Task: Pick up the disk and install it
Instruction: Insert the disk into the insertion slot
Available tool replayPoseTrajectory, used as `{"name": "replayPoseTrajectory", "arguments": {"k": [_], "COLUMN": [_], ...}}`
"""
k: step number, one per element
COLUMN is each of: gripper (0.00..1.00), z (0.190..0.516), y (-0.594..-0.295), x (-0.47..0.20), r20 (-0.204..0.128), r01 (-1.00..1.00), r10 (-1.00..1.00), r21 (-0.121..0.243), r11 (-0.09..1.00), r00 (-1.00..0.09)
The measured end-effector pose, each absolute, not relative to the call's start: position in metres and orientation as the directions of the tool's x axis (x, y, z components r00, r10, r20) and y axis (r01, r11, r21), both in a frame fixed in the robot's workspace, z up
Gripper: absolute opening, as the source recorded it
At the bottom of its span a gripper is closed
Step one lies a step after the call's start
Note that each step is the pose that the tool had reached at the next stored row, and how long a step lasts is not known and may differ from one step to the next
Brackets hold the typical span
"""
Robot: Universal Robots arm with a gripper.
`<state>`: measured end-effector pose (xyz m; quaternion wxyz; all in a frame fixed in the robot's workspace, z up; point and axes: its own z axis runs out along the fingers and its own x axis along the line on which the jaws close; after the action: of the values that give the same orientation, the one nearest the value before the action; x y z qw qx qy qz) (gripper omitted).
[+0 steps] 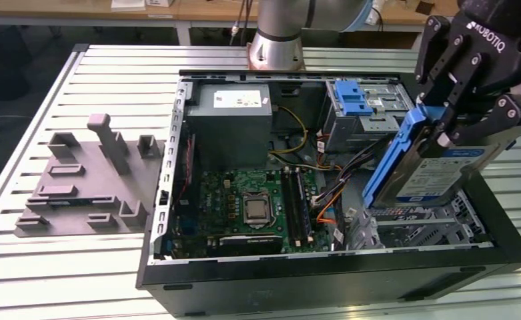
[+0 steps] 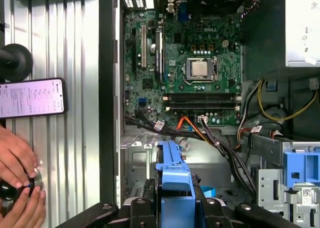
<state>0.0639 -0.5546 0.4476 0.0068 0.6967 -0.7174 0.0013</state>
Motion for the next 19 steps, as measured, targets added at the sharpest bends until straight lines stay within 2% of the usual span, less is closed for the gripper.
{"name": "replayPoseTrajectory", "arguments": {"k": [19], "gripper": [0.36], "z": [0.4430], "y": [-0.5584], "x": [0.0742], "r20": [0.012], "r01": [-0.999], "r10": [-0.999], "r21": [0.008], "r11": [0.033], "r00": [-0.033]}}
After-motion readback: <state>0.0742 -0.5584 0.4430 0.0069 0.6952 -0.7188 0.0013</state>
